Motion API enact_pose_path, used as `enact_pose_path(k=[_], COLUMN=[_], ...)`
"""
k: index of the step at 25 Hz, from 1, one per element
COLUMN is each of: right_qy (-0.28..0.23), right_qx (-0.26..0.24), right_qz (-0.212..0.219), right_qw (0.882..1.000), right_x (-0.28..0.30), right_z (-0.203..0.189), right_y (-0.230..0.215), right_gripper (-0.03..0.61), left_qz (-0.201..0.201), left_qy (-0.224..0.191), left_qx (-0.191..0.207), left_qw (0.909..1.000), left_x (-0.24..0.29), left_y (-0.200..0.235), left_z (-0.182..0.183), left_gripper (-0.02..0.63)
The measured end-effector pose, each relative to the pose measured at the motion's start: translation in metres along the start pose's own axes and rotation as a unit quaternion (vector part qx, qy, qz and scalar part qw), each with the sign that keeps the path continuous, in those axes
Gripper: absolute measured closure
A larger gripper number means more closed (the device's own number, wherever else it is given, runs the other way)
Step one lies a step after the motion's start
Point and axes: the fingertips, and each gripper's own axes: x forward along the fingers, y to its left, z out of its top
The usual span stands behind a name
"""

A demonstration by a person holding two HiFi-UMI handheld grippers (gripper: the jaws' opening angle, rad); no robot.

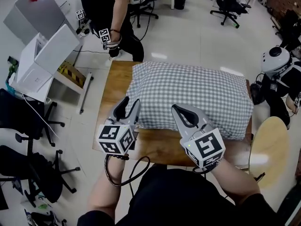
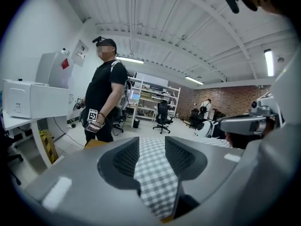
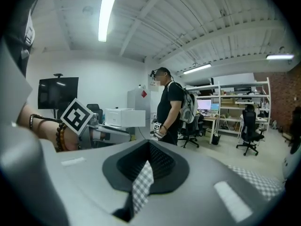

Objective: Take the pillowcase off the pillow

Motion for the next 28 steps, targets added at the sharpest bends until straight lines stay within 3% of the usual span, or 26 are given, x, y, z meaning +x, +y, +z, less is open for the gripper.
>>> enact_pose_path(k=[6,12,23,28], right_qy=[0.020,0.033,0.062,0.099], right_qx=[0.005,0.007,0.015,0.043], right_qz=[-0.007,-0.012,-0.030,-0.036], right_qw=[1.000,0.999,0.998,0.993], right_x=[0.056,0.098,0.169,0.186], right_z=[-0.016,-0.020,-0.021,-0.029], right_y=[-0.005,-0.014,-0.035,-0.045], right_gripper=[0.577,0.577,0.577,0.577], left_qz=[0.016,0.010,0.001,-0.022], left_qy=[0.045,0.116,0.227,0.243], left_qx=[-0.032,-0.053,-0.122,-0.171], left_qw=[0.9984,0.9918,0.9662,0.9548], left_x=[0.032,0.071,0.135,0.162], left_y=[0.083,0.135,0.216,0.235], left_z=[-0.034,-0.079,-0.147,-0.164], left_gripper=[0.405,0.375,0.333,0.321])
